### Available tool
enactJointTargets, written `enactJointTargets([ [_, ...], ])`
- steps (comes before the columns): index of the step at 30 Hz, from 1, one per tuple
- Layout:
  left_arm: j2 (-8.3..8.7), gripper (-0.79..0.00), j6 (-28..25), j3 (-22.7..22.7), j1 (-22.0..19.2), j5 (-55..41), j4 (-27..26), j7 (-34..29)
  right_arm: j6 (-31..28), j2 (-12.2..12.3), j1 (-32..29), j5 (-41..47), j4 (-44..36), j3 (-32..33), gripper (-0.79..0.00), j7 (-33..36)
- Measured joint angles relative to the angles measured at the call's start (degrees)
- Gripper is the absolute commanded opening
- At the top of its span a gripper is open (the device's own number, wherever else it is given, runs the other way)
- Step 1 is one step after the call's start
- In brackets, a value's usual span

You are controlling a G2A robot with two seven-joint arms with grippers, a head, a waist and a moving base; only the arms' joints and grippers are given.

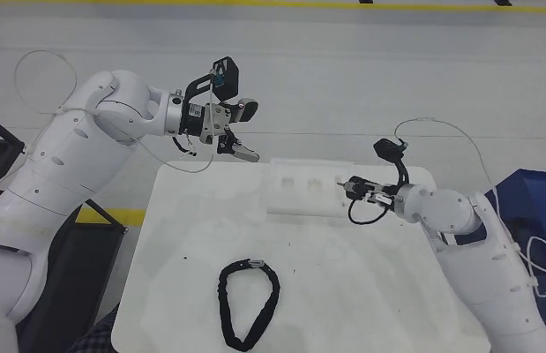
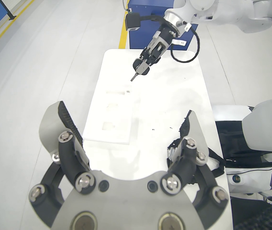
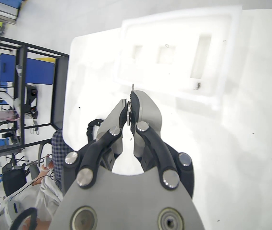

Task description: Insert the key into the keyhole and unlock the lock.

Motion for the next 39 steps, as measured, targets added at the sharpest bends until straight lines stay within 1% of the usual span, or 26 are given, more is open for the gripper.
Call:
enactJointTargets([
  [3,0.00,0.000,0.00,0.00,0.00,0.00,0.00,0.00,-3.82,0.31,-2.64,3.38,-1.52,2.75,-0.785,-1.15],
  [9,0.00,0.000,0.00,0.00,0.00,0.00,0.00,0.00,-10.84,0.59,-5.64,8.59,-2.04,5.74,-0.785,-3.00],
  [22,0.01,0.000,0.08,-0.05,0.03,0.05,-0.08,0.06,-11.09,0.62,-5.70,8.61,-2.05,5.80,-0.785,-2.84],
  [26,0.61,0.000,1.62,-1.79,0.69,2.51,-2.30,0.53,-11.10,0.62,-5.70,8.61,-2.05,5.80,-0.785,-2.84],
  [29,1.50,0.000,1.17,-2.78,2.60,4.14,-3.18,0.11,-11.10,0.62,-5.70,8.61,-2.05,5.80,-0.785,-2.84],
  [31,2.05,0.000,1.35,-3.09,4.69,4.03,-3.11,0.45,-11.10,0.62,-5.70,8.61,-2.05,5.80,-0.785,-2.84],
  [33,2.47,0.000,0.34,-3.03,6.86,3.73,-3.36,0.55,-11.10,0.62,-5.70,8.61,-2.05,5.80,-0.785,-2.84],
  [35,2.77,0.000,-0.05,-2.85,8.53,3.90,-3.75,0.55,-11.10,0.62,-5.70,8.61,-2.05,5.80,-0.785,-2.84],
  [39,3.02,0.000,0.00,-2.12,11.52,7.18,-5.36,1.32,-11.10,0.62,-5.70,8.61,-2.05,5.80,-0.785,-2.84],
])
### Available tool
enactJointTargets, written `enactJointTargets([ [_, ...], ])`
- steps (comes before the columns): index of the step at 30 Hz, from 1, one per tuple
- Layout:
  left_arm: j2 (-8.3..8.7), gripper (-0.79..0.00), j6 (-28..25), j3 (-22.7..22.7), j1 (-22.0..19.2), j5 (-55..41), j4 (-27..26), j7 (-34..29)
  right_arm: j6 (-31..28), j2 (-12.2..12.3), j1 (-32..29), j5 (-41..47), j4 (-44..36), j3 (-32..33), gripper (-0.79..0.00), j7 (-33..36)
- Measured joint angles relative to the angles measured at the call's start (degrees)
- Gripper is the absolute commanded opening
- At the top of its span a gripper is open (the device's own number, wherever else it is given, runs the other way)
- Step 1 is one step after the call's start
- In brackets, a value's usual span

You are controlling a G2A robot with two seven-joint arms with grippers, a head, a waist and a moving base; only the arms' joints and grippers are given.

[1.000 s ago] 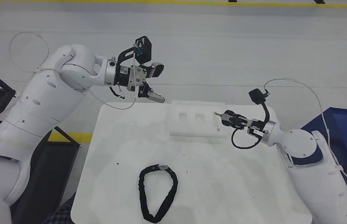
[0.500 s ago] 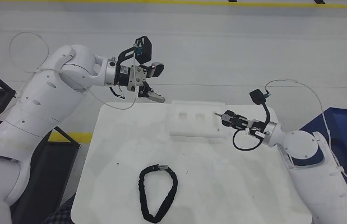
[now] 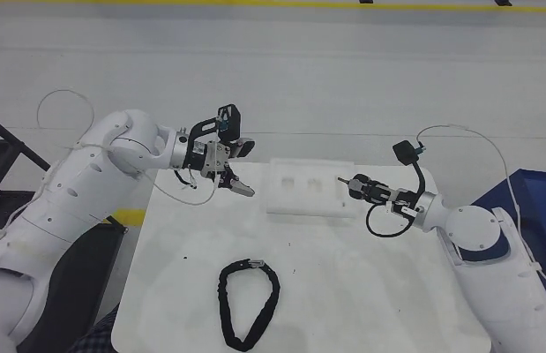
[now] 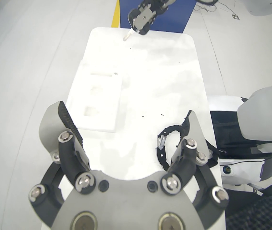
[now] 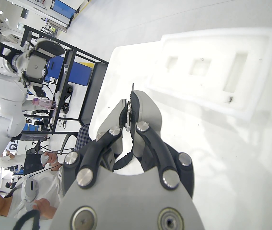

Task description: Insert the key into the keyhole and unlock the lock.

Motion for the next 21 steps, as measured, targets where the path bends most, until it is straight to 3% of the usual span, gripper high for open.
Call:
enactJointTargets([
  [11,-2.05,0.000,0.00,7.90,2.67,17.28,-0.67,11.14,0.00,0.00,0.00,0.00,0.00,0.00,-0.785,0.00],
  [21,-3.45,0.000,0.00,21.78,-0.79,32.01,2.78,25.96,0.00,0.00,0.00,0.00,0.00,0.00,-0.785,0.00],
])
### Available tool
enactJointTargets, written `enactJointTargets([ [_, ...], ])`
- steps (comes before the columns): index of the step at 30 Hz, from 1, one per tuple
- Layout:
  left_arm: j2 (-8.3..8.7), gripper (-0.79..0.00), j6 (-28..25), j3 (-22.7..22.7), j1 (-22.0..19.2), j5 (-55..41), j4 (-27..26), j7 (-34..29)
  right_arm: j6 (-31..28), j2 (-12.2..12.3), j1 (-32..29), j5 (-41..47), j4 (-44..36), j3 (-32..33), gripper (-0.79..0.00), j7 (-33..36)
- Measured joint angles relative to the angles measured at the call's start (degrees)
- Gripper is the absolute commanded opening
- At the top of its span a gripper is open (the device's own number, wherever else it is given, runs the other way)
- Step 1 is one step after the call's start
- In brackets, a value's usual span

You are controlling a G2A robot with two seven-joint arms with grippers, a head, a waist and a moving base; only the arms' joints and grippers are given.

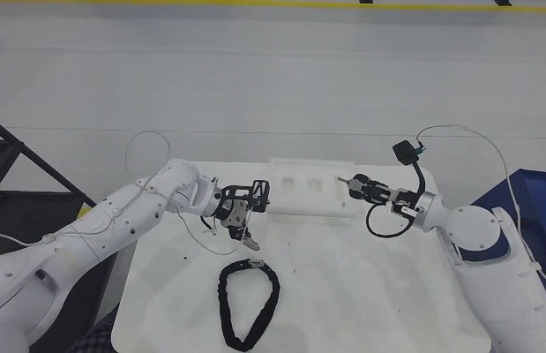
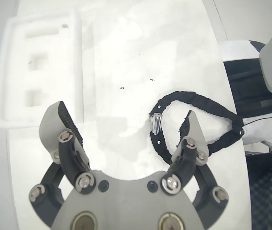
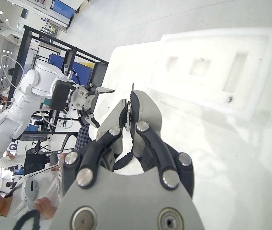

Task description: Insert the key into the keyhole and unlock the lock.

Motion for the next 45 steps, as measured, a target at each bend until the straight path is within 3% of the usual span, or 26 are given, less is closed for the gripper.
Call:
enactJointTargets([
  [23,-0.12,0.000,0.15,-0.38,1.79,3.50,0.32,-1.52,0.00,0.00,0.00,0.00,0.00,0.00,-0.785,0.00],
  [27,0.18,0.000,2.16,-1.08,4.25,6.53,1.22,0.51,0.00,0.00,0.00,0.00,0.00,0.00,-0.785,0.00],
  [32,1.43,0.000,2.24,-2.97,8.85,10.49,4.44,11.82,0.00,0.00,0.00,0.00,0.00,0.00,-0.785,0.00],
  [38,3.30,0.000,4.15,-3.54,14.37,27.93,5.69,31.96,0.00,0.00,0.00,0.00,0.00,0.00,-0.785,0.00],
  [42,3.05,0.000,7.35,-2.79,15.80,38.55,7.02,40.38,0.00,0.00,0.00,0.00,0.00,0.00,-0.785,0.00],
  [45,2.21,0.000,9.26,-2.54,16.40,41.94,8.37,42.62,0.00,0.00,0.00,0.00,0.00,0.00,-0.785,0.00],
])
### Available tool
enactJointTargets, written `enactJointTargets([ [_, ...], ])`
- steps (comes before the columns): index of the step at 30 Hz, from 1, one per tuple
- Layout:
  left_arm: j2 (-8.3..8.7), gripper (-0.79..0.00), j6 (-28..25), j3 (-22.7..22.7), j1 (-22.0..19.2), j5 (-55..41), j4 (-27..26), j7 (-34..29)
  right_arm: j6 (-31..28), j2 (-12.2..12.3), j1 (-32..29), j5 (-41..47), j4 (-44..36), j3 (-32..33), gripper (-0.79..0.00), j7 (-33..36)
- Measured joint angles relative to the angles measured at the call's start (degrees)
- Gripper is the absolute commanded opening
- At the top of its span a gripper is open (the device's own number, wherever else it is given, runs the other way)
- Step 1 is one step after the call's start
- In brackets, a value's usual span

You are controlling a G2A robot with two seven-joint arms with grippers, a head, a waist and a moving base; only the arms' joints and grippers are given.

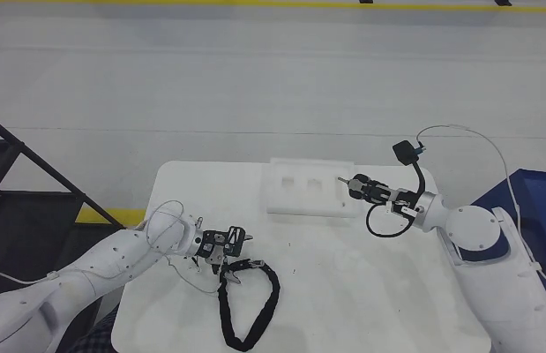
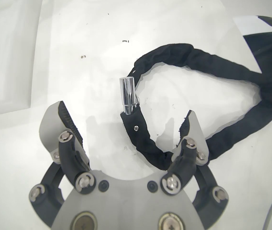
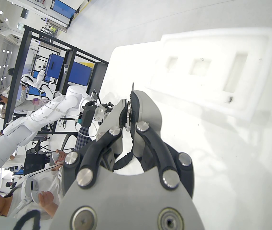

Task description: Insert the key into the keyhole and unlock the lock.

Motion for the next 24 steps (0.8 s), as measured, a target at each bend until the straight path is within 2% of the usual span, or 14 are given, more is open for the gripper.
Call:
enactJointTargets([
  [10,-2.57,0.000,0.98,-0.02,0.87,4.04,2.64,3.23,0.00,0.00,0.00,0.00,0.00,0.00,-0.785,0.00],
  [18,-4.18,0.000,0.45,-0.32,1.34,6.03,3.75,2.31,0.00,0.00,0.00,0.00,0.00,0.00,-0.785,0.00],
  [21,-4.75,-0.126,0.16,-0.56,1.56,6.06,4.32,2.18,0.00,0.00,0.00,0.00,0.00,0.00,-0.785,0.00],
  [23,-5.06,-0.403,0.02,-0.70,1.64,6.23,4.74,2.26,0.00,0.00,0.00,0.00,0.00,0.00,-0.785,0.00],
  [24,-5.25,-0.425,-0.14,-0.80,1.68,6.34,5.02,2.36,0.00,0.00,0.00,0.00,0.00,0.00,-0.785,0.00],
])
